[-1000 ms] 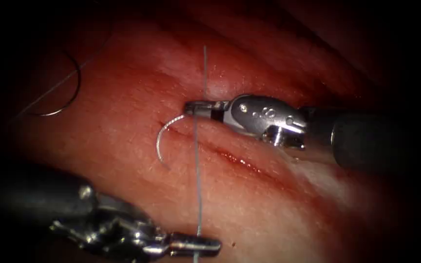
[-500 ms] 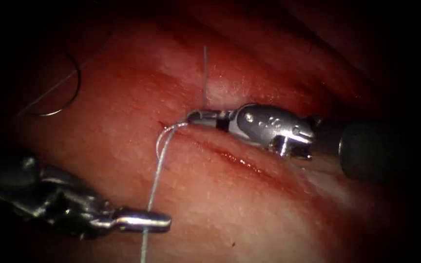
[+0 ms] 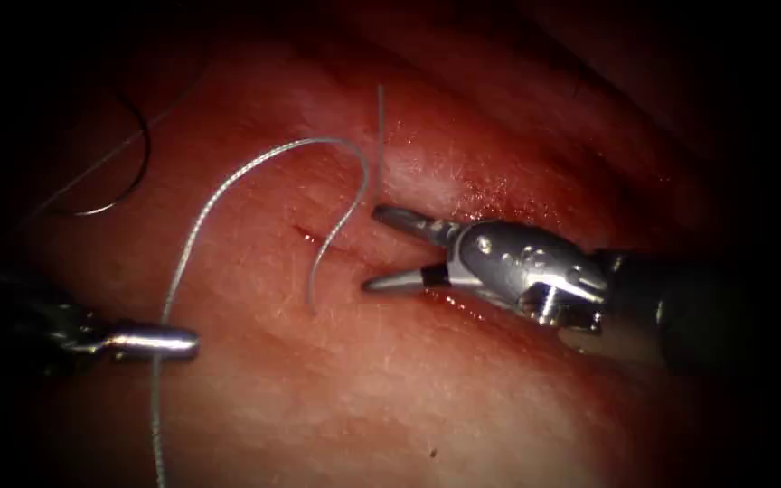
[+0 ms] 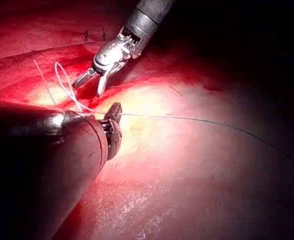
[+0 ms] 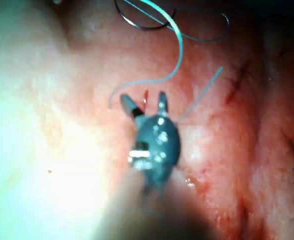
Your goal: Wound Closure
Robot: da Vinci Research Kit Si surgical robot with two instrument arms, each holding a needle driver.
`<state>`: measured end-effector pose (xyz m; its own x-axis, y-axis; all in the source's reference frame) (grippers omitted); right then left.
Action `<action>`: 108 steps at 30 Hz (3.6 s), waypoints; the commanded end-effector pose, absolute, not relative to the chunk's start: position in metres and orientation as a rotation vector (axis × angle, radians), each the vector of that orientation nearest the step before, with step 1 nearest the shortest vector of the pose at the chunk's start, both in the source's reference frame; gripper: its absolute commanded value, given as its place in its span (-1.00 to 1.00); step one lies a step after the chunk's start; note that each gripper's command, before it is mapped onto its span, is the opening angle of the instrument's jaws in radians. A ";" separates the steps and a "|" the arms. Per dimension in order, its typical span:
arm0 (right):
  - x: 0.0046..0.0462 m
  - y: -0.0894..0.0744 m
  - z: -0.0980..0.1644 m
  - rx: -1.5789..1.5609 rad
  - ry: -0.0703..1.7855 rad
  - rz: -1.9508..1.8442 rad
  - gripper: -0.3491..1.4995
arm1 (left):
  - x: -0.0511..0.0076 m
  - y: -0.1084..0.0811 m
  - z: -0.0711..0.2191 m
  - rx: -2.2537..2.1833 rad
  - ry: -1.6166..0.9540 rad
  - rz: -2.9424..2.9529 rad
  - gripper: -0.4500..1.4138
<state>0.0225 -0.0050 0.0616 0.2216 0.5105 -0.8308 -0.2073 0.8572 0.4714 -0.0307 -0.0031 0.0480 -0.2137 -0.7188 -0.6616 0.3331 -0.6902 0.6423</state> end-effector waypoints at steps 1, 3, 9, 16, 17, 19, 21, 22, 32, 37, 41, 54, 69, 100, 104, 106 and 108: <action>0.0228 -0.005 0.062 0.310 1.267 0.486 0.96 | -0.0309 -0.004 0.048 1.352 -0.480 -1.957 -1.00; 0.0225 -0.005 0.062 0.328 1.278 0.473 0.96 | -0.0305 -0.004 0.048 1.341 -0.483 -1.951 -1.00; 0.0209 -0.003 0.060 0.366 1.289 0.475 0.18 | -0.0302 -0.005 0.048 1.289 -0.471 -1.930 -1.00; 0.0211 0.002 0.059 0.270 1.313 0.459 -1.00 | -0.0306 -0.006 0.048 1.276 -0.474 -1.917 -1.00; 0.0216 0.002 0.060 0.256 1.312 0.453 -1.00 | -0.0307 -0.006 0.048 1.273 -0.471 -1.918 -1.00; 0.0233 0.002 0.061 0.252 1.315 0.446 -1.00 | -0.0310 -0.005 0.047 1.286 -0.468 -1.905 -1.00; 0.0238 0.002 0.061 0.246 1.313 0.445 -1.00 | -0.0310 -0.005 0.047 1.295 -0.460 -1.913 -1.00; 0.0242 0.001 0.062 0.241 1.312 0.445 -1.00 | -0.0311 -0.005 0.047 1.304 -0.452 -1.921 -1.00; 0.0271 0.001 0.065 0.207 1.312 0.419 -1.00 | -0.0314 -0.005 0.048 1.327 -0.433 -1.936 -1.00; 0.0272 0.002 0.065 0.200 1.325 0.421 -1.00 | -0.0315 -0.005 0.048 1.325 -0.430 -1.935 -1.00; 0.0281 0.001 0.065 0.218 1.340 0.404 -1.00 | -0.0317 -0.004 0.049 1.338 -0.414 -1.963 -1.00; 0.0295 0.001 0.064 0.253 1.465 0.402 -1.00 | -0.0328 -0.002 0.056 1.403 -0.355 -2.140 -1.00; 0.0318 -0.001 0.062 0.271 1.504 0.432 -1.00 | -0.0371 -0.002 0.060 1.442 -0.329 -2.151 -1.00; 0.0339 -0.002 0.065 0.184 1.296 0.446 0.49 | -0.0383 -0.001 0.049 1.407 -0.383 -2.012 -1.00; 0.0338 -0.003 0.065 0.198 1.280 0.423 0.38 | -0.0379 0.001 0.048 1.410 -0.393 -1.983 -1.00; 0.0338 -0.004 0.065 0.211 1.272 0.406 0.34 | -0.0377 0.002 0.048 1.416 -0.395 -1.970 -1.00; 0.0338 -0.004 0.065 0.219 1.270 0.386 0.33 | -0.0374 0.003 0.047 1.418 -0.398 -1.960 -1.00</action>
